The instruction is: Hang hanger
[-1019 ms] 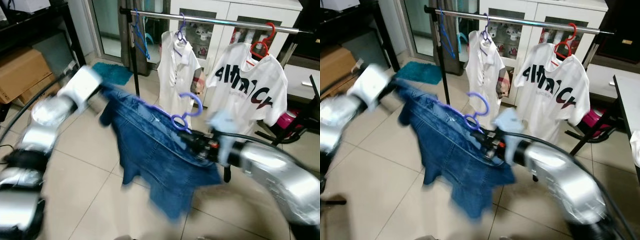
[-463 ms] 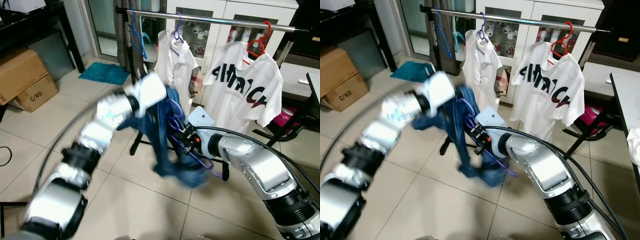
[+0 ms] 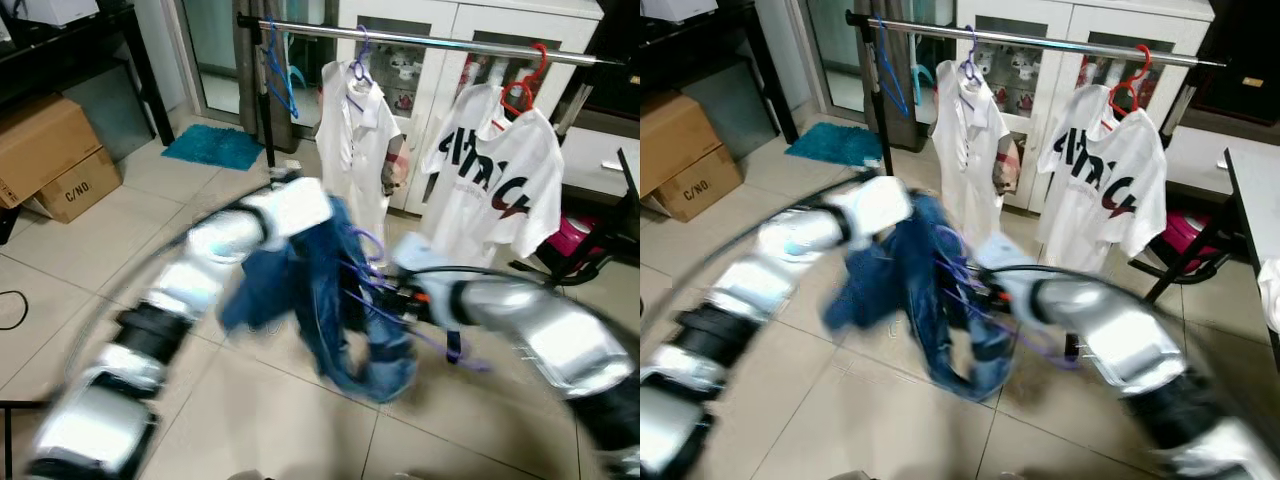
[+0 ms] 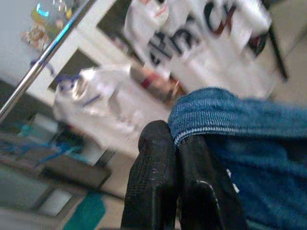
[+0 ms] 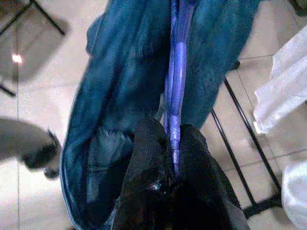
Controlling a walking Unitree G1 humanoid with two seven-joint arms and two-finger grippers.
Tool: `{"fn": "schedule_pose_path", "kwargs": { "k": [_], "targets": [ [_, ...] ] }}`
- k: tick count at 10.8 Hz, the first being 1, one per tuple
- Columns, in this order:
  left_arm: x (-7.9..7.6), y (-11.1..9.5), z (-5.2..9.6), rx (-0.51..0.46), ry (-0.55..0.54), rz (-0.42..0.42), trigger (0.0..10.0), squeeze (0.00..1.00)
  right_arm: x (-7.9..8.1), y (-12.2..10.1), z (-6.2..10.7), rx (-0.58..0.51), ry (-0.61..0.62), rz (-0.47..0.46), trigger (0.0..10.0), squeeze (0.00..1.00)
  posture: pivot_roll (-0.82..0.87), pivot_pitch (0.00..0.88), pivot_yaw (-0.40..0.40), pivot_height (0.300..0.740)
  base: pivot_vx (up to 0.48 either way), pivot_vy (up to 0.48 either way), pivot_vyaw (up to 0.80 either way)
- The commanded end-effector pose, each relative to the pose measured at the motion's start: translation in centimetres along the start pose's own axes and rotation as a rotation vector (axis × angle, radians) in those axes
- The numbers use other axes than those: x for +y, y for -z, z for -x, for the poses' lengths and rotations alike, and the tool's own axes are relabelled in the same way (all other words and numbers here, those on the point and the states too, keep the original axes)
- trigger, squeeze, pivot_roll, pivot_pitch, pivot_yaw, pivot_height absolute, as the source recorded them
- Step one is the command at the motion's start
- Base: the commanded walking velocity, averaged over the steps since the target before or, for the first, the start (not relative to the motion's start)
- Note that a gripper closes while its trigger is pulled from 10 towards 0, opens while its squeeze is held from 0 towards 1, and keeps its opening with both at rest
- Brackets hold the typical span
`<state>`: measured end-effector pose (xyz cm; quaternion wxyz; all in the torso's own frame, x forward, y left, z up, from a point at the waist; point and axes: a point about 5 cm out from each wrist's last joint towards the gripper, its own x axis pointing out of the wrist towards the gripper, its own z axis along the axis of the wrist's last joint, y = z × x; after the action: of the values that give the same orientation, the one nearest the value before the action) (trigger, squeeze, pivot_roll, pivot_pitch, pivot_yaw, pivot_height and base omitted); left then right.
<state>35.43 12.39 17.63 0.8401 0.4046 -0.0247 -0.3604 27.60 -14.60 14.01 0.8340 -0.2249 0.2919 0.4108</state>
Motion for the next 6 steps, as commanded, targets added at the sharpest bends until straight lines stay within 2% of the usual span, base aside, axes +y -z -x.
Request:
{"fn": "schedule_pose_path", "kwargs": {
  "k": [1,2,3,4,5,6],
  "targets": [
    [0.7,1.9,1.1,0.075,-0.038,0.005,0.0,0.00,0.1,-0.1,1.1,-0.030,-0.036,0.015,0.0,0.00,-0.13,0.000,0.045,0.740,0.000,0.000,0.00],
    [0.9,2.4,1.5,0.092,-0.046,0.012,0.0,0.00,-0.1,0.0,1.6,-0.033,-0.040,0.003,0.0,0.00,-0.13,0.000,0.045,0.740,0.000,0.000,0.00],
    [1.2,4.8,3.2,0.165,-0.091,0.060,0.0,0.00,-1.5,0.5,5.2,-0.126,-0.035,-0.041,0.0,0.00,-0.13,0.000,0.045,0.740,0.000,0.000,0.00],
    [1.2,5.4,3.7,0.171,-0.116,0.110,0.0,0.00,-1.6,0.3,6.5,-0.191,-0.057,-0.071,0.0,0.00,-0.13,0.000,0.048,0.740,0.000,0.000,0.00],
    [0.6,6.5,4.6,0.161,-0.169,0.251,0.0,0.00,-1.3,0.4,8.5,-0.311,-0.105,-0.139,0.0,0.00,-0.14,0.000,0.064,0.740,0.000,0.000,0.00],
    [0.0,6.3,4.9,0.081,-0.251,0.452,0.0,0.00,-0.4,1.2,8.4,-0.364,-0.105,-0.209,0.0,0.00,-0.15,0.000,0.074,0.740,0.000,0.000,0.00]
  ]
}}
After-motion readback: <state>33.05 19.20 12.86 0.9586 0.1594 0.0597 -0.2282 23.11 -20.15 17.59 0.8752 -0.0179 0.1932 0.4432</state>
